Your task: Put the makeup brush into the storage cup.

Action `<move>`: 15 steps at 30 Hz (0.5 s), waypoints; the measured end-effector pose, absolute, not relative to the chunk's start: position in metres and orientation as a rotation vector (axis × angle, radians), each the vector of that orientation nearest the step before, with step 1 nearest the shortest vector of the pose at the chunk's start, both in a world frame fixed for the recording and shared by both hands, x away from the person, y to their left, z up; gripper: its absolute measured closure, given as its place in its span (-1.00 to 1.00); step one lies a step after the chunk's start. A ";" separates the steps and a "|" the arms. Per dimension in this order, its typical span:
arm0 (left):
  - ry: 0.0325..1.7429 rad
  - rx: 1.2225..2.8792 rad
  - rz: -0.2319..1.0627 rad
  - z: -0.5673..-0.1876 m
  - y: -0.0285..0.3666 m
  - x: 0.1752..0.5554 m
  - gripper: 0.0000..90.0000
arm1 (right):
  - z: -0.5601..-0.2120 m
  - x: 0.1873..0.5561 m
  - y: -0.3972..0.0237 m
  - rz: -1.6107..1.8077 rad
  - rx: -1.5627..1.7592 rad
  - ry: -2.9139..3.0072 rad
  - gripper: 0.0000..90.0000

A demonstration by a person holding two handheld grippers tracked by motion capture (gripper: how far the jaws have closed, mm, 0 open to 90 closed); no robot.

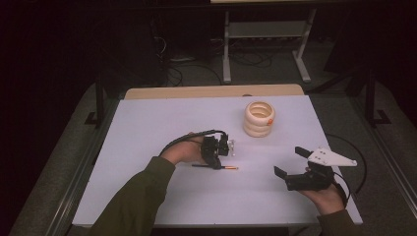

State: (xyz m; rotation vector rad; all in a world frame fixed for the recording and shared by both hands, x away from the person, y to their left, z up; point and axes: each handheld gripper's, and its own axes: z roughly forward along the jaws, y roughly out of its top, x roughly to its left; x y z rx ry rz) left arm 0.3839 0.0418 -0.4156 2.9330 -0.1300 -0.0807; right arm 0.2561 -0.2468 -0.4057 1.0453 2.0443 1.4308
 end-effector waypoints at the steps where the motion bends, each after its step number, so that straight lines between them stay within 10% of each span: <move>1: -0.118 2.929 -0.081 -0.416 0.042 0.384 0.85 | -0.406 0.256 -0.247 1.432 1.046 2.044 -1.00; 15: -0.004 2.807 -0.094 -0.398 0.058 0.388 0.85 | -0.405 0.256 -0.247 1.432 1.053 2.045 -1.00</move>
